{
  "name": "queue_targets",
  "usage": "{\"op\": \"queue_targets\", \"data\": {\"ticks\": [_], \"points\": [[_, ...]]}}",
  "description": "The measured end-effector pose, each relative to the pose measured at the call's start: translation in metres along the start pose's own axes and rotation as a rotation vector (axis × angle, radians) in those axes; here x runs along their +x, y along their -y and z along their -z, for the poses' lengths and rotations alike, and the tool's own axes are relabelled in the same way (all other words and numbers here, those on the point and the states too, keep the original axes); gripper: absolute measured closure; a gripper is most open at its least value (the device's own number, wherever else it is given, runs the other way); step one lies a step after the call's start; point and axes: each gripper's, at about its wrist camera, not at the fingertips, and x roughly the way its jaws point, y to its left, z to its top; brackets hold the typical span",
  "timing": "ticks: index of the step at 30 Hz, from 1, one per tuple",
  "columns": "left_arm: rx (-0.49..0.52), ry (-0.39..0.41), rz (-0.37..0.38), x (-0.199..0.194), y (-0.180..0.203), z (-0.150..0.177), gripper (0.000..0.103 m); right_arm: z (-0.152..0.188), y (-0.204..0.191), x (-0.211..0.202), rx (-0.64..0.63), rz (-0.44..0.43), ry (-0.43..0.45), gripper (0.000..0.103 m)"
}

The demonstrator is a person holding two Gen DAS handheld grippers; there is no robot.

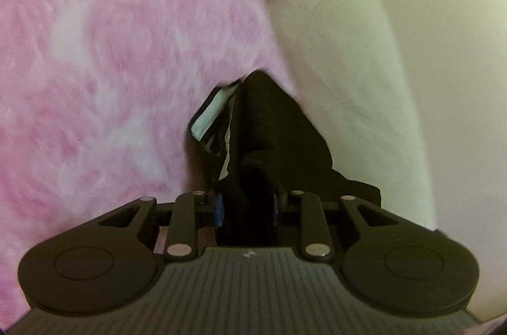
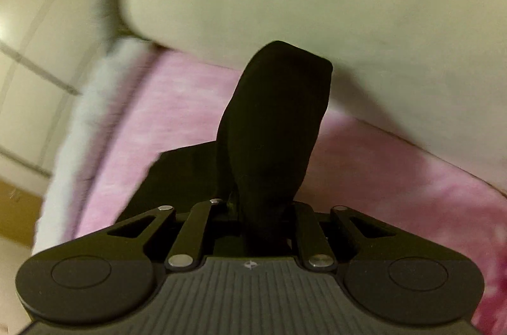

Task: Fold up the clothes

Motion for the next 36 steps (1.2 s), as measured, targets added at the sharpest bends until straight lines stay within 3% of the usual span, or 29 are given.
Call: {"op": "queue_targets", "data": {"ticks": [2, 5, 8, 10, 12, 14, 16, 19, 22, 25, 29, 33, 36], "points": [[-0.034, -0.003, -0.022, 0.004, -0.014, 0.001, 0.077, 0.003, 0.016, 0.001, -0.008, 0.026, 0.017, 0.071], [-0.016, -0.025, -0.04, 0.003, -0.022, -0.001, 0.072, 0.009, 0.041, 0.002, -0.021, 0.064, 0.042, 0.065], [-0.003, -0.049, -0.054, -0.006, -0.027, -0.006, 0.069, 0.038, 0.026, -0.032, -0.065, 0.165, 0.136, 0.061], [0.057, -0.055, -0.068, -0.02, -0.014, -0.009, 0.069, 0.056, 0.012, -0.051, -0.102, 0.228, 0.19, 0.061], [0.126, -0.053, -0.082, -0.033, -0.001, -0.012, 0.07, 0.072, -0.009, -0.066, -0.231, 0.223, 0.232, 0.061], [0.196, -0.044, -0.09, -0.047, 0.013, -0.014, 0.072, 0.074, -0.026, -0.064, -0.344, 0.182, 0.226, 0.061], [0.287, -0.032, -0.089, -0.05, 0.027, -0.017, 0.073, 0.061, -0.047, -0.036, -0.391, 0.179, 0.2, 0.062], [0.395, -0.023, -0.055, -0.036, 0.047, -0.026, 0.073, 0.032, -0.043, -0.006, -0.403, 0.185, 0.208, 0.063], [0.484, -0.061, -0.079, -0.007, 0.055, -0.026, 0.073, 0.009, -0.04, 0.038, -0.427, 0.248, 0.203, 0.072], [0.525, -0.082, -0.088, 0.007, 0.061, -0.026, 0.073, 0.002, -0.011, 0.067, -0.288, 0.228, 0.122, 0.076], [0.536, -0.092, -0.085, 0.012, 0.068, -0.029, 0.073, 0.003, -0.005, 0.047, -0.226, 0.197, 0.15, 0.075], [0.571, -0.095, -0.054, 0.026, 0.077, -0.048, 0.073, 0.025, -0.023, 0.002, -0.283, 0.193, 0.27, 0.045], [0.607, -0.133, -0.066, 0.057, 0.077, -0.06, 0.073, 0.052, -0.026, -0.024, -0.243, 0.132, 0.265, 0.045]]}}
